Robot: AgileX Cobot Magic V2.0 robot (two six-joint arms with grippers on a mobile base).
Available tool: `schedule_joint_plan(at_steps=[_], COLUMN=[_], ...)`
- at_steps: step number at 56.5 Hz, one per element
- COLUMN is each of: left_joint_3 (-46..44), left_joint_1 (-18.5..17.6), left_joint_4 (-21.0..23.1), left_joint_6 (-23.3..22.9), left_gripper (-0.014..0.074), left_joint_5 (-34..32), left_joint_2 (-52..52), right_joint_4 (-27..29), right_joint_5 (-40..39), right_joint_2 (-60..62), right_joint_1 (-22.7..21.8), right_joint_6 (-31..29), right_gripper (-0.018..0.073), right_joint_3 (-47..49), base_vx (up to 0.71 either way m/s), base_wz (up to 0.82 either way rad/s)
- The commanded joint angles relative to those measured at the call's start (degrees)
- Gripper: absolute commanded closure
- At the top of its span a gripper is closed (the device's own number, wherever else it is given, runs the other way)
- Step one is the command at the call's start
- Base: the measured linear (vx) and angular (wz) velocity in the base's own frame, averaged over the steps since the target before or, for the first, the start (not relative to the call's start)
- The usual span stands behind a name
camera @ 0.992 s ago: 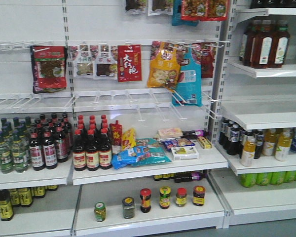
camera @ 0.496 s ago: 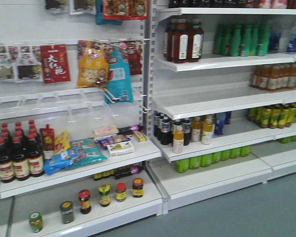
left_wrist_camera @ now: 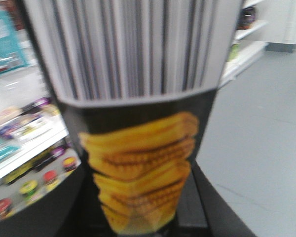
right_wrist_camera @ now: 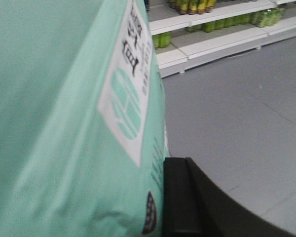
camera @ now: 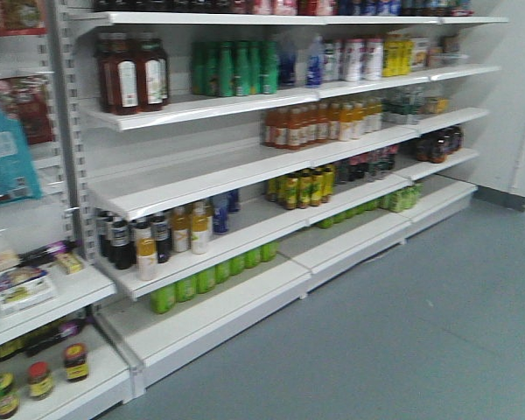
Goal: Pick snacks and fruit into basket
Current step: 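Drive away from the shelf toward the fruit display holding both items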
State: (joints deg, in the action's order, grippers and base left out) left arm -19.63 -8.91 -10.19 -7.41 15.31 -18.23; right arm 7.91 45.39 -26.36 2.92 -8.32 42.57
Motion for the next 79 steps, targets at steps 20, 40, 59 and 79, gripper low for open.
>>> schedule_joint_plan(at_steps=[20,40,59,79], left_joint_3=[-2.06,-2.06,-2.06,-2.06], left_joint_1=[-0.03,-0.03,-0.03,-0.03], left_joint_4=[-0.28,-0.28,-0.28,-0.28], left_joint_6=[-0.09,-0.09,-0.09,-0.09], left_gripper=[0.0586,0.0586,0.0586,0.0586], left_joint_5=[-5.56,-5.56,-5.56,-5.56], left_joint_2=[-0.33,-0.33,-0.33,-0.33], right_joint_4=[0.0,0.0,0.0,0.0], right_joint_5=[-5.12,-5.12,-5.12,-5.12], right_joint_2=[-0.33,-0.33,-0.33,-0.33], right_joint_1=[0.1,0.1,0.1,0.1], right_joint_6=[-0.01,-0.01,-0.01,-0.01], right_gripper=[0.0568,0.0568,0.0568,0.0568], right_joint_3=[1.52,1.52,1.52,1.52], base_vx=[0.15,0.2,0.22,0.24], base_wz=[-0.88,-0.97,-0.98,-0.88])
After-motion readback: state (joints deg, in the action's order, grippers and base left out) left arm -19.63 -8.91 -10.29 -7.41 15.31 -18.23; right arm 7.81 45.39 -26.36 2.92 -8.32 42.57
